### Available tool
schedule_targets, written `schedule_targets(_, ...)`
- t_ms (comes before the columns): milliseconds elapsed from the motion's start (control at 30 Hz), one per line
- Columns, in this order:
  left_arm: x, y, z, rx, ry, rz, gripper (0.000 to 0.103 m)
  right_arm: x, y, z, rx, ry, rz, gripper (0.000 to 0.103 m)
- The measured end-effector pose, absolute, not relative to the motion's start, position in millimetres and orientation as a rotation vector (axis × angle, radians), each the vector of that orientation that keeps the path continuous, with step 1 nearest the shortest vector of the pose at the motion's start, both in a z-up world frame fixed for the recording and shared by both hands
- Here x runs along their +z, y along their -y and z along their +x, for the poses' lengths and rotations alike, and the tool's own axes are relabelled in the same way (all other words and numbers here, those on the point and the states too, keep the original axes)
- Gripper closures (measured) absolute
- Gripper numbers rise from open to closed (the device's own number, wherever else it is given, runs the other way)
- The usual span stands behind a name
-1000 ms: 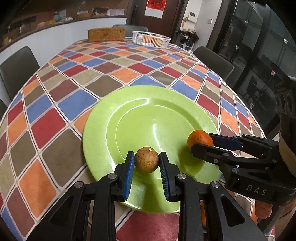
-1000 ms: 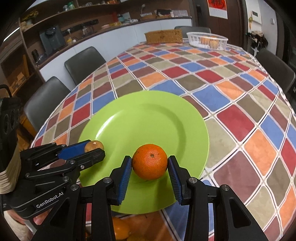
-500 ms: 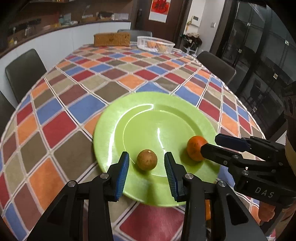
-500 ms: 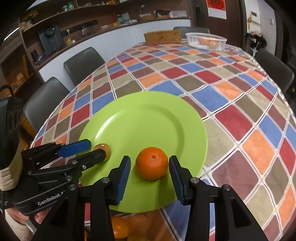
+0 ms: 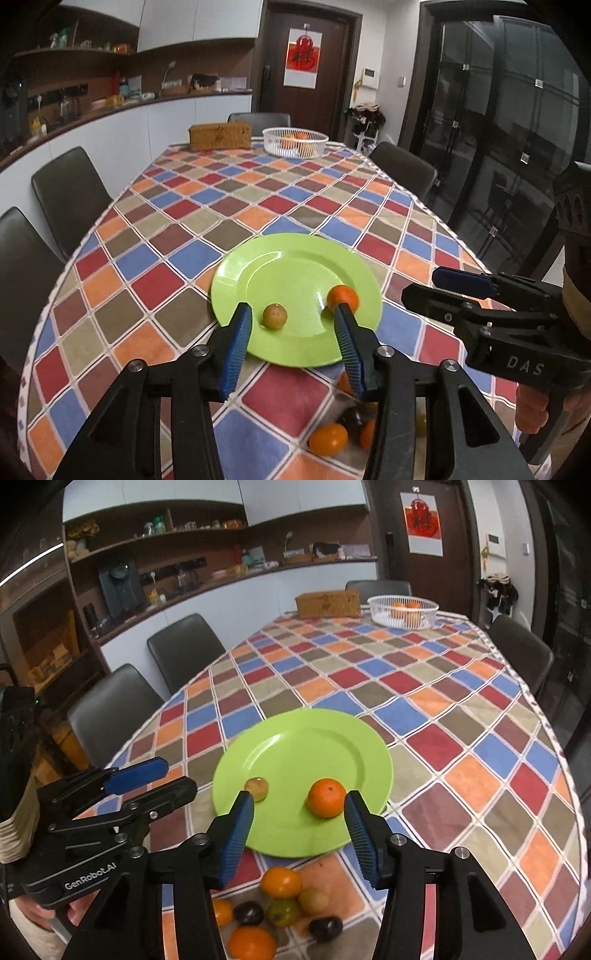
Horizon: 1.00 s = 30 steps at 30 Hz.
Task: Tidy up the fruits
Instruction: 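Withdraw both tools from the plate back toward the fruit cluster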
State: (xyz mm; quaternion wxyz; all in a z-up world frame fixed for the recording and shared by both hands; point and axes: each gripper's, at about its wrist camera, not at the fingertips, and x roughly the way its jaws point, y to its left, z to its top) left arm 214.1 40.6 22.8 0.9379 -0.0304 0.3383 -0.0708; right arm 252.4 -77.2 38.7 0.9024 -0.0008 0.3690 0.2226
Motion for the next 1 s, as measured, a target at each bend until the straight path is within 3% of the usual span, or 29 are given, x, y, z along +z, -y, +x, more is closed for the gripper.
schedule_targets(733, 28.8, -29.0, 123.3, -0.165, -0.645, 0.030, 0.031, 48.3, 95.7, 158.7, 0.380, -0.741, 0.020, 0.042)
schedule_targets(1000, 4.6, -23.0, 109.3, -0.192, -0.718, 0.053, 0.029, 23.3, 100.9, 141.7, 0.355, -0.817, 0.016, 0.042)
